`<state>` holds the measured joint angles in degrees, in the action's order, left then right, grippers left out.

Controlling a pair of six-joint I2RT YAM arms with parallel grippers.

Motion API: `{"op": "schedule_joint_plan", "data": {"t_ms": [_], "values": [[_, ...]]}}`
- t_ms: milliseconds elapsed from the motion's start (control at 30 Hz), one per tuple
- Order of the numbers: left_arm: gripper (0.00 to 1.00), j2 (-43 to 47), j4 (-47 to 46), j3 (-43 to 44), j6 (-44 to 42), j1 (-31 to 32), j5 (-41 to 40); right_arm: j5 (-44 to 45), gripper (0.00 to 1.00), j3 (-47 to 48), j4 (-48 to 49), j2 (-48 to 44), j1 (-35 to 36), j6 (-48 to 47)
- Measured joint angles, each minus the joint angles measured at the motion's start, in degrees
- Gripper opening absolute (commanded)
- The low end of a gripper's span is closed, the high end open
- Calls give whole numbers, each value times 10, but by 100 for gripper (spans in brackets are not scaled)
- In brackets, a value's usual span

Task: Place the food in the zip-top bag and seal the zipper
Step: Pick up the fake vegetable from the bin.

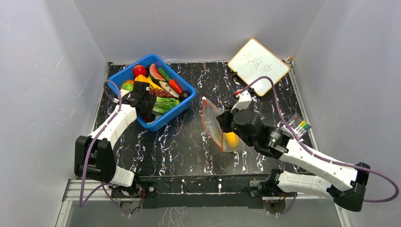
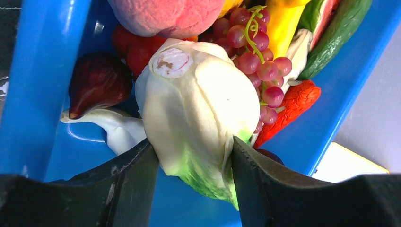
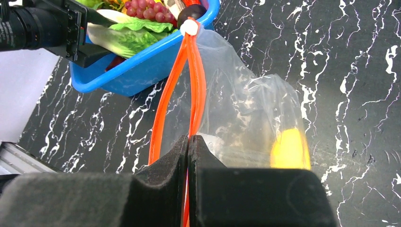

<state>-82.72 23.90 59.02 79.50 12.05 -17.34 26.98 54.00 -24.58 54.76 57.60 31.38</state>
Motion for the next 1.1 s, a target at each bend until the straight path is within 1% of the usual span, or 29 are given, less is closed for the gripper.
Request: {"op": "schedule_joint_plan", "data": {"t_ms": [167,400,567,867,1100], "values": [[51,36,1,-20,2,0,0,-2,0,0,1,-10,0,4],[49,44,5,-20,1,0,-4,-4,0,0,1,-10,0,4],[46,59,11,-18,-21,0,-15,3,0,0,-2,-10,0,-2],[40,118,14,-9,-110,0,-26,41,0,23,-19,-18,0,-38],[39,150,11,28,-201,0,-17,53,0,38,-23,-18,0,-75]]}}
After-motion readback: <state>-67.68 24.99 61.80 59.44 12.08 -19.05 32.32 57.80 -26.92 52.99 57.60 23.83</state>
